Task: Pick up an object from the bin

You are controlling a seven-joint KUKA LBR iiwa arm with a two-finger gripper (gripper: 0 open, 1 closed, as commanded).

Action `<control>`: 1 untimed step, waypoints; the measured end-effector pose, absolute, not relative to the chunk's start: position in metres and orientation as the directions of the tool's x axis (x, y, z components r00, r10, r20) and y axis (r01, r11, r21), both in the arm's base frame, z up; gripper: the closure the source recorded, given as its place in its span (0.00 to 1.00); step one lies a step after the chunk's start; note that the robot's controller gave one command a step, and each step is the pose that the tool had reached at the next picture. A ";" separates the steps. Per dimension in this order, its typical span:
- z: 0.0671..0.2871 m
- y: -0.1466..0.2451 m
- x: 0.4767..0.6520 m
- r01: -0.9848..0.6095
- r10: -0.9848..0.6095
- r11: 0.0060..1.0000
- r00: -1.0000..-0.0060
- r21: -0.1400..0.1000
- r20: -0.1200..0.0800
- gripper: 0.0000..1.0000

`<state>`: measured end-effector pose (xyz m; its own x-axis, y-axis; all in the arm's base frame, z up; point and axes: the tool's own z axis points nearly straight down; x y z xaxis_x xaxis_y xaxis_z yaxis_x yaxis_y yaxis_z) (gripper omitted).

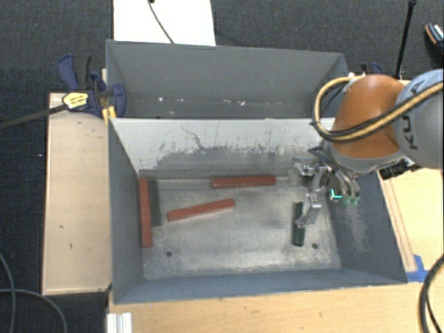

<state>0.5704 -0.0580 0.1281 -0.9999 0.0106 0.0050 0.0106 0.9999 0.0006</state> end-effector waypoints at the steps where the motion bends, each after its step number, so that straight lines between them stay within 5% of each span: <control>1: 0.070 -0.113 0.484 0.084 0.084 0.996 -0.996 0.000 0.005 0.00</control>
Offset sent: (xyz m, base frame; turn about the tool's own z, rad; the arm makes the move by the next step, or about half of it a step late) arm -0.0827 -0.0519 -0.0558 0.0646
